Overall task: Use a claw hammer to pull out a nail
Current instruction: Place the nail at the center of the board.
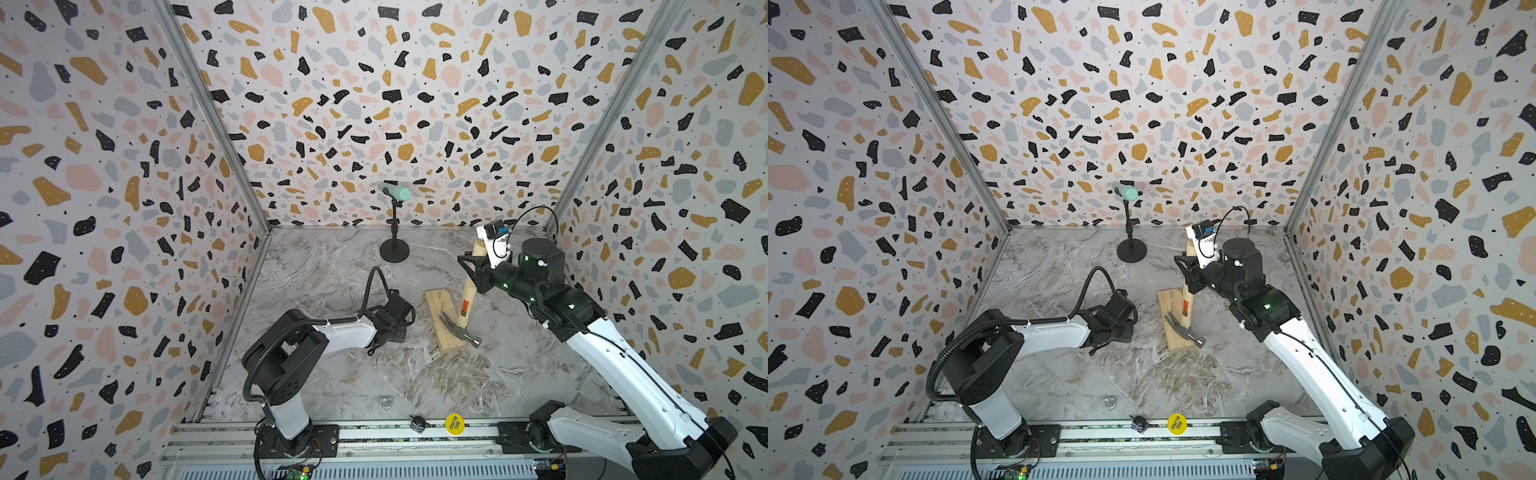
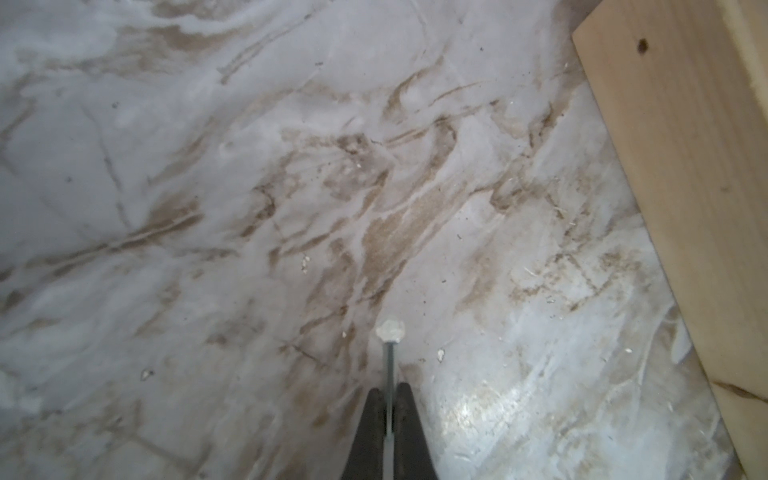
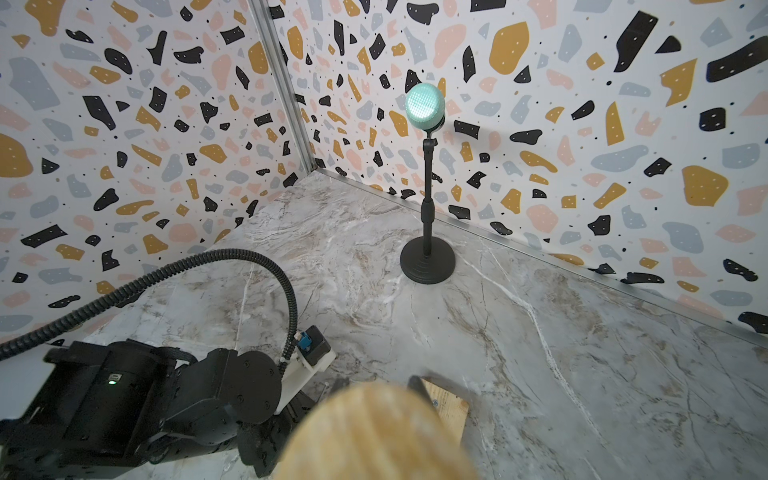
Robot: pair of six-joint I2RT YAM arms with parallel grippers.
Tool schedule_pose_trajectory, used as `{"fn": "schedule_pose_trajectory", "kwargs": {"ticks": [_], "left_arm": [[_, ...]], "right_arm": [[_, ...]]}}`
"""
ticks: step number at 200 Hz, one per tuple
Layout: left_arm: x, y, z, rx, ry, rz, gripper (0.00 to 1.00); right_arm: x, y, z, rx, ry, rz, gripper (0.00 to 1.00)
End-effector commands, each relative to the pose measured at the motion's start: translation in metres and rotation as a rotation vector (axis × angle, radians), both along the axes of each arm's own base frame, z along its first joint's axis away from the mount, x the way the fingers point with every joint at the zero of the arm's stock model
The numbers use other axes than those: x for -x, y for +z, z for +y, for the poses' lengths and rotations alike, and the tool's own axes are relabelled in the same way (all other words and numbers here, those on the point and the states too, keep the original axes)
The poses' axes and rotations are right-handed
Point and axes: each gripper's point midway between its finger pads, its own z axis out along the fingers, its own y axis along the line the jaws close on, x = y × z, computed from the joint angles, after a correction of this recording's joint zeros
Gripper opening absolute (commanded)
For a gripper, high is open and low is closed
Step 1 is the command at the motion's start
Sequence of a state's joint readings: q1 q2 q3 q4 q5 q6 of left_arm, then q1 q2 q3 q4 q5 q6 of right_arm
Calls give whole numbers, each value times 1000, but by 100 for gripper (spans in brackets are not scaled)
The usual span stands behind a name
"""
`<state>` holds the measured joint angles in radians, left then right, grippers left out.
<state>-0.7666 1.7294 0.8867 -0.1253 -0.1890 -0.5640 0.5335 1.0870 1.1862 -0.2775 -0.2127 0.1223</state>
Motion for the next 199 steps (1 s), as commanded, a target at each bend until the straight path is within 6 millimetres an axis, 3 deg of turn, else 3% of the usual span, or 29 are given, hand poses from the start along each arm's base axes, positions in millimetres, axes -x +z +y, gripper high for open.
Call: {"fn": "schedule_pose_trajectory", "kwargs": {"ticks": [1, 91, 199], "left_arm": [[4, -11, 7, -19, 12, 24, 0], [5, -10, 8, -18, 16, 25, 0], [4, -10, 7, -18, 18, 24, 8]], "right_arm": [[10, 58, -4, -110, 2, -155, 0], [11, 58, -4, -112, 2, -152, 0], [11, 59, -4, -111, 5, -152, 0]]}}
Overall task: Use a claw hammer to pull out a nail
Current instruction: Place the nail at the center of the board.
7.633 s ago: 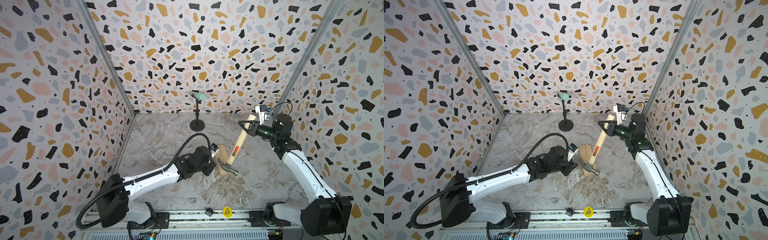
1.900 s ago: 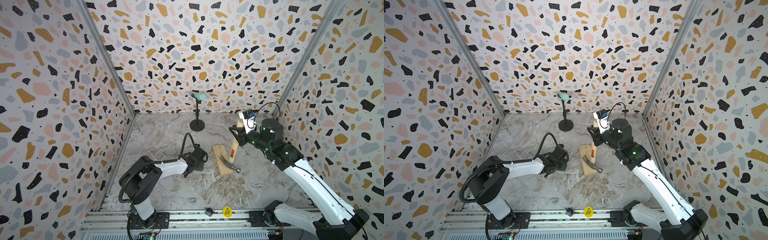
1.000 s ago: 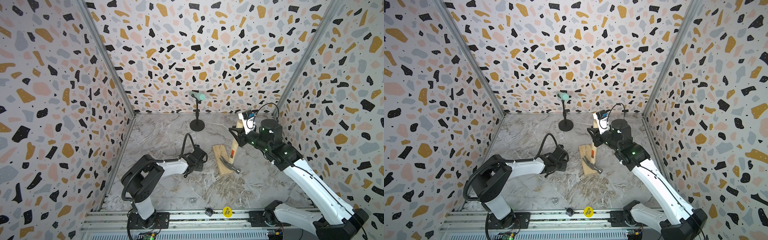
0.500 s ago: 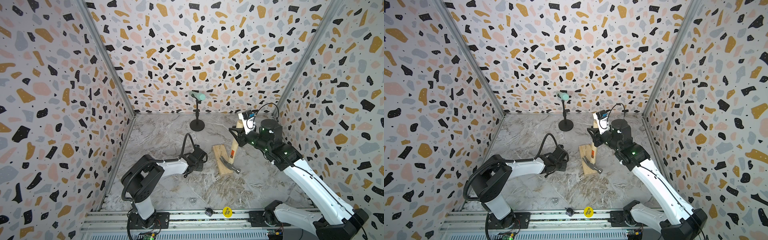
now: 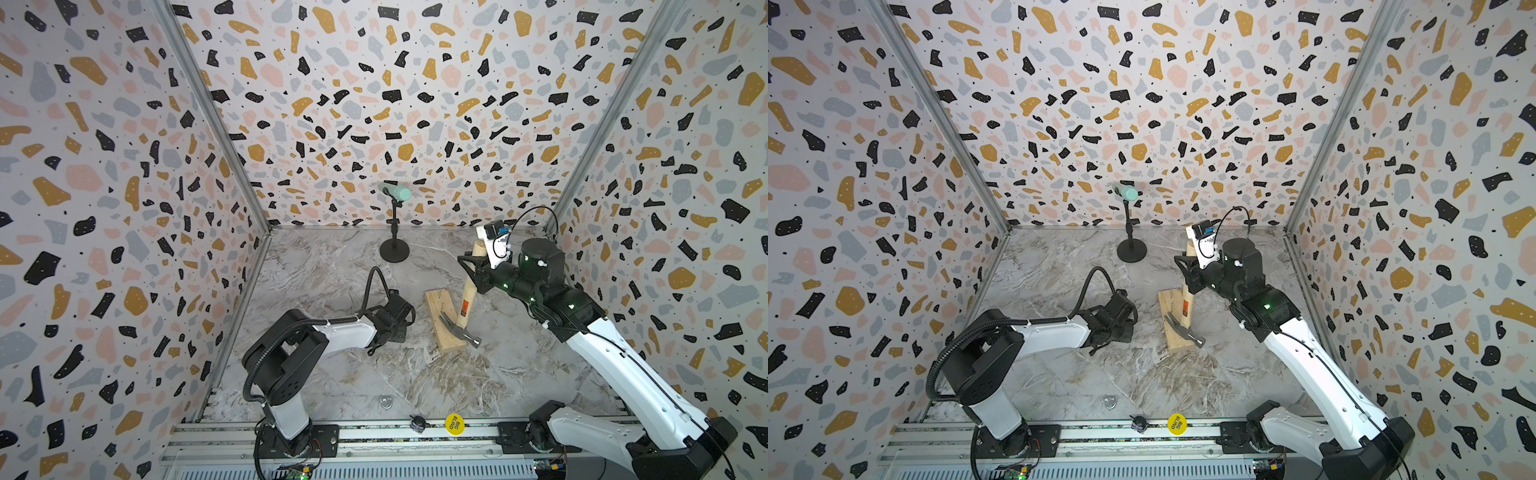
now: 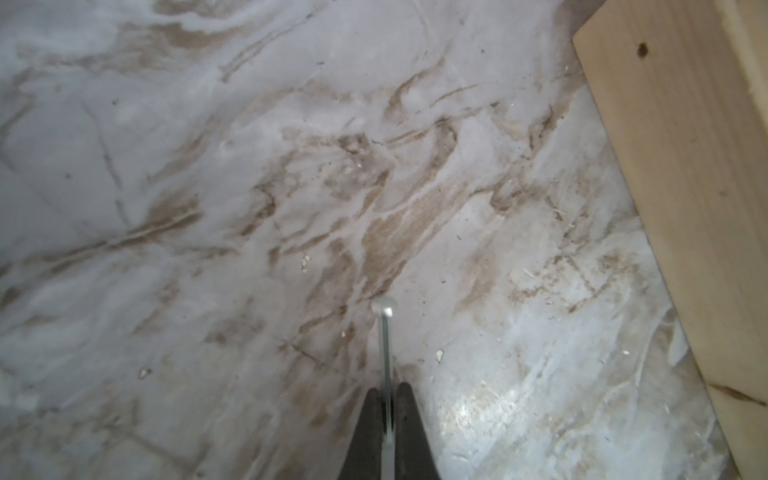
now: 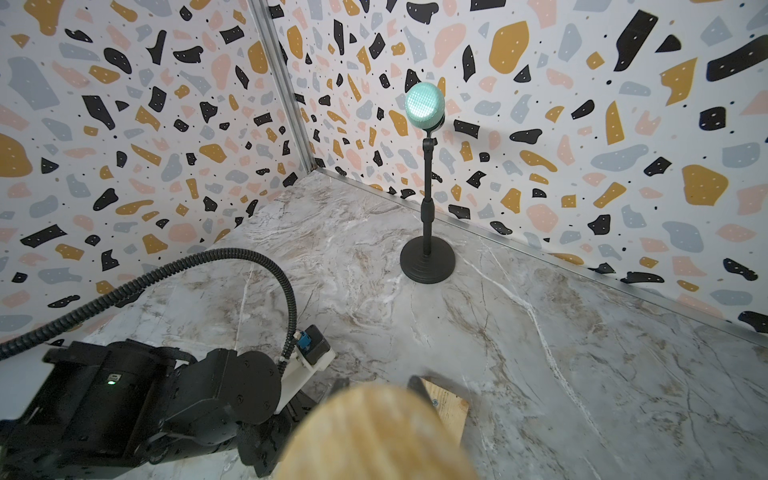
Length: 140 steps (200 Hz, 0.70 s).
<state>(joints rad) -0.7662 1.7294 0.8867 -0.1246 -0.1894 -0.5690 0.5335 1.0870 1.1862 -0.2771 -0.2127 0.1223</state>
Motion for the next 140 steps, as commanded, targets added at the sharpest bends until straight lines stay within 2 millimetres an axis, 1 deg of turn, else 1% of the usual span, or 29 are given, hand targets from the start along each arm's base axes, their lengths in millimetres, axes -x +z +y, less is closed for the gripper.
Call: {"fn": "schedule_pose_trajectory", "kwargs": {"ticks": [1, 55, 73, 123, 140], "left_arm": [[4, -10, 8, -21, 14, 24, 8], [3, -7, 8, -17, 16, 19, 9], [2, -3, 6, -10, 16, 11, 9], [-5, 20, -3, 32, 2, -20, 9], [-7, 30, -7, 49, -3, -35, 11]], "right_arm": [[11, 59, -4, -110, 4, -152, 0], [11, 59, -4, -106, 4, -151, 0], [11, 61, -5, -104, 3, -154, 0], [12, 63, -4, -91, 14, -167, 0], [12, 65, -5, -87, 10, -178, 0]]}}
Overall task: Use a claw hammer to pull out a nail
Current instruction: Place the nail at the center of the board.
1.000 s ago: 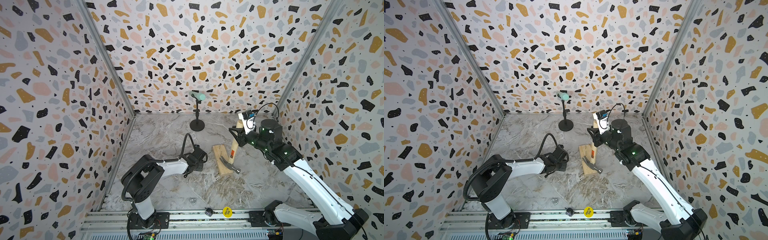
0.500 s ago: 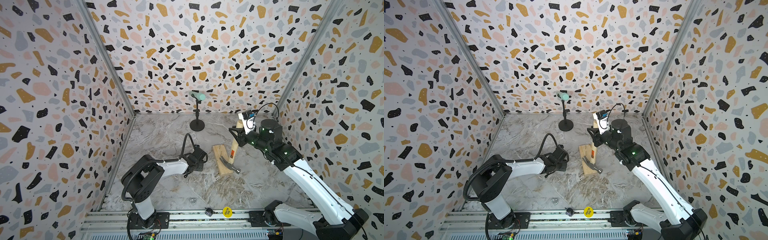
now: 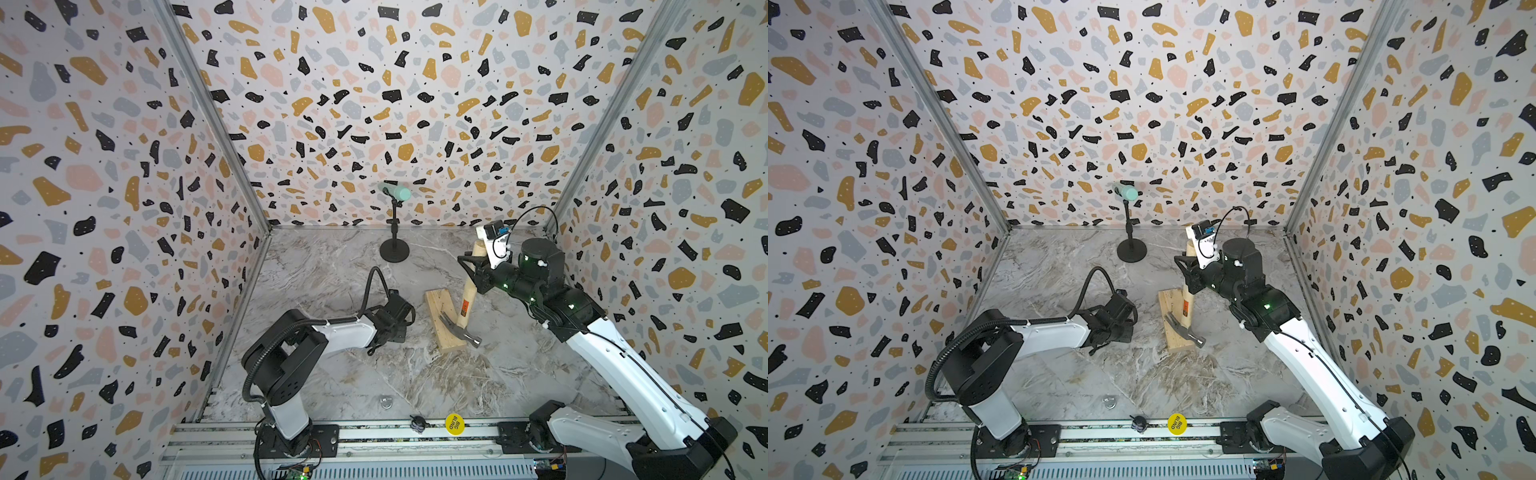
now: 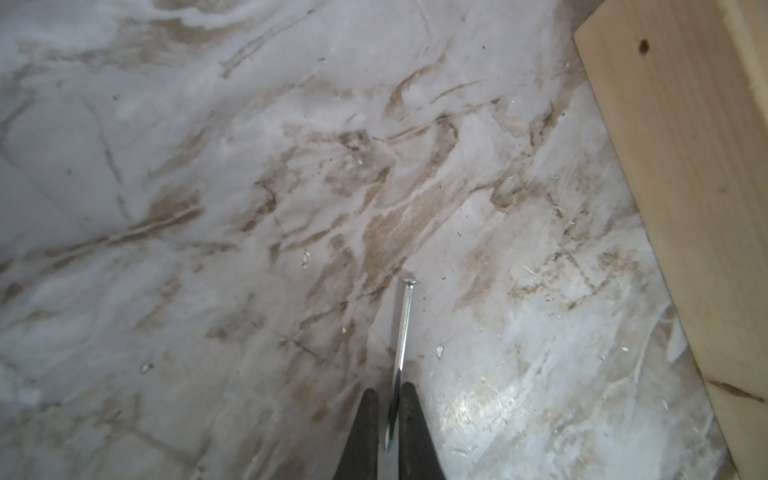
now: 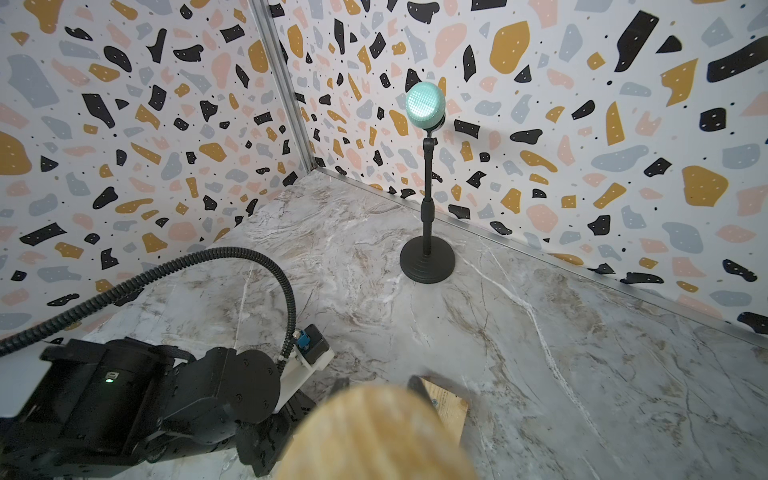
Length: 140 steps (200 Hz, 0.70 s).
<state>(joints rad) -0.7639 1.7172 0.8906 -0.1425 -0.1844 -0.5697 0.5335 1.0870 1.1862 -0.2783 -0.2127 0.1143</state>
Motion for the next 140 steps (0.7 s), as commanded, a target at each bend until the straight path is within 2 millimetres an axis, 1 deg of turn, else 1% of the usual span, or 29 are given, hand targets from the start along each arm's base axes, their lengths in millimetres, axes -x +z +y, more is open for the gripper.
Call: {"fn": "schedule_pose_trajectory", "kwargs": {"ticks": [1, 43, 83, 112, 140], "left_arm": [[-8, 28, -8, 48, -4, -40, 11], [-13, 48, -14, 71, -17, -65, 18], [-19, 63, -23, 101, -31, -85, 23], [-28, 71, -35, 128, -46, -97, 26], [-37, 76, -52, 172, -62, -102, 27]], "right_arm": [[12, 65, -5, -92, 9, -173, 0], [12, 67, -5, -74, 14, -201, 0], [8, 71, -6, -49, 0, -223, 0], [6, 74, -5, -37, 2, -250, 0], [5, 79, -7, -30, -4, -279, 0]]}}
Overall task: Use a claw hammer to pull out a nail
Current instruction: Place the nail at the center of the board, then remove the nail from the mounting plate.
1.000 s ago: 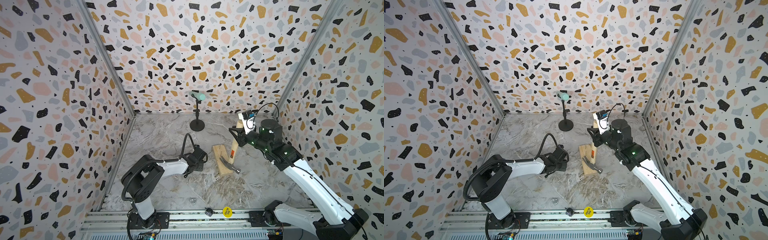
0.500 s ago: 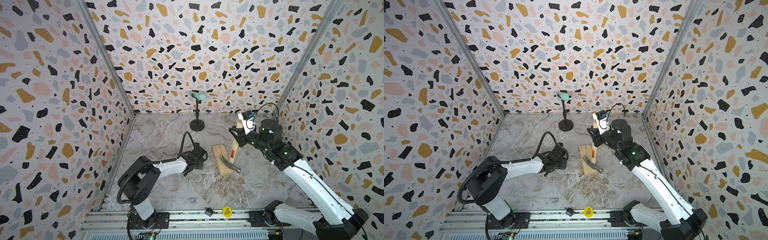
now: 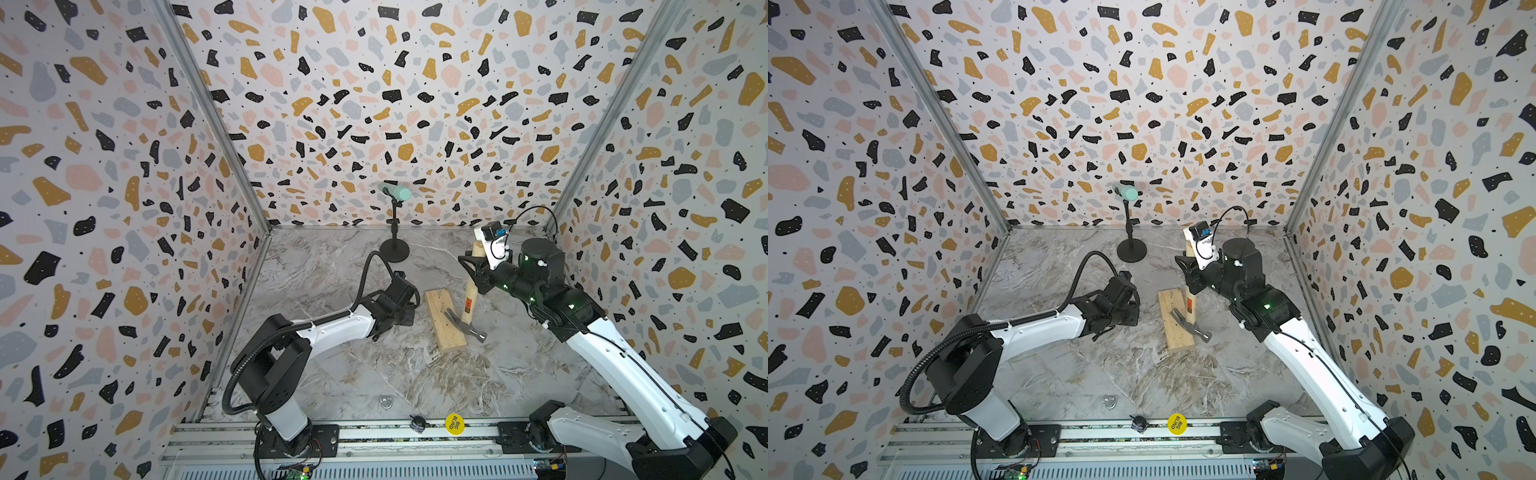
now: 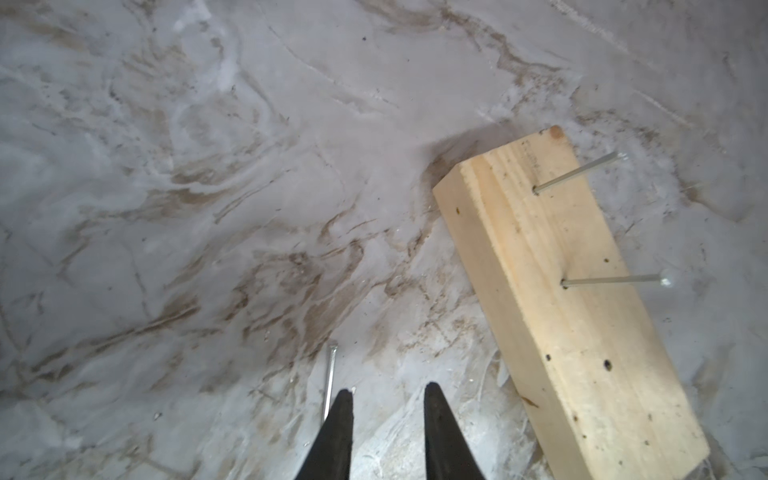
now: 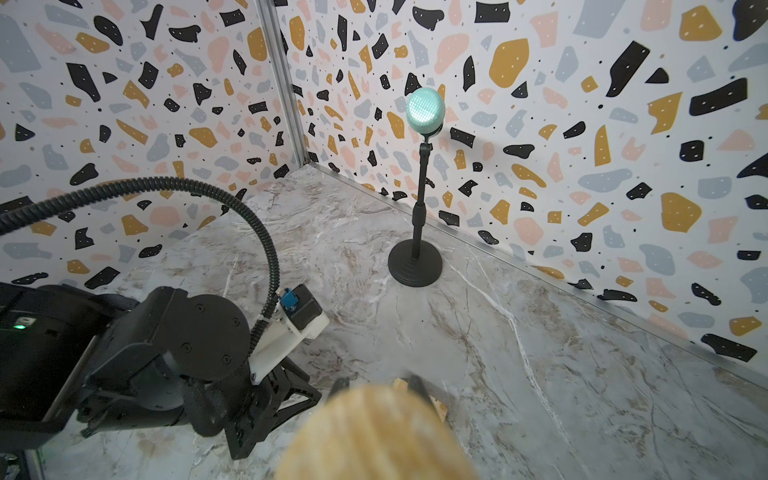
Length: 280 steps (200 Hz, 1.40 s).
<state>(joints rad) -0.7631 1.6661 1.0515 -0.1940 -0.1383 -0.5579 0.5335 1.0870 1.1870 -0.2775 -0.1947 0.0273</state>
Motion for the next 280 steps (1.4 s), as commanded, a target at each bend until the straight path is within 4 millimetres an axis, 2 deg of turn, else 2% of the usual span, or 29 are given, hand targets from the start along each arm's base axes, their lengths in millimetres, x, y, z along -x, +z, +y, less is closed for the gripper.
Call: {"fn": "schedule_pose_trajectory", "kwargs": {"ticks": [1, 73, 119, 174, 221, 280], "left_arm": [[-10, 7, -16, 39, -30, -9, 27], [-32, 4, -57, 143, -63, 10, 28], [-37, -6, -74, 200, -76, 44, 29], [-35, -25, -77, 227, -69, 83, 29], [-29, -42, -76, 229, -68, 117, 28], [-24, -51, -72, 225, -63, 133, 27]], "right_arm": [[7, 78, -4, -94, 0, -219, 0], [-6, 72, 1, -24, -1, -209, 0], [-14, 57, 13, 36, 29, -169, 0], [-20, 32, 27, 86, 43, -119, 0], [-26, 16, 29, 109, 26, -93, 0], [-33, 5, 25, 142, -6, -76, 0]]}}
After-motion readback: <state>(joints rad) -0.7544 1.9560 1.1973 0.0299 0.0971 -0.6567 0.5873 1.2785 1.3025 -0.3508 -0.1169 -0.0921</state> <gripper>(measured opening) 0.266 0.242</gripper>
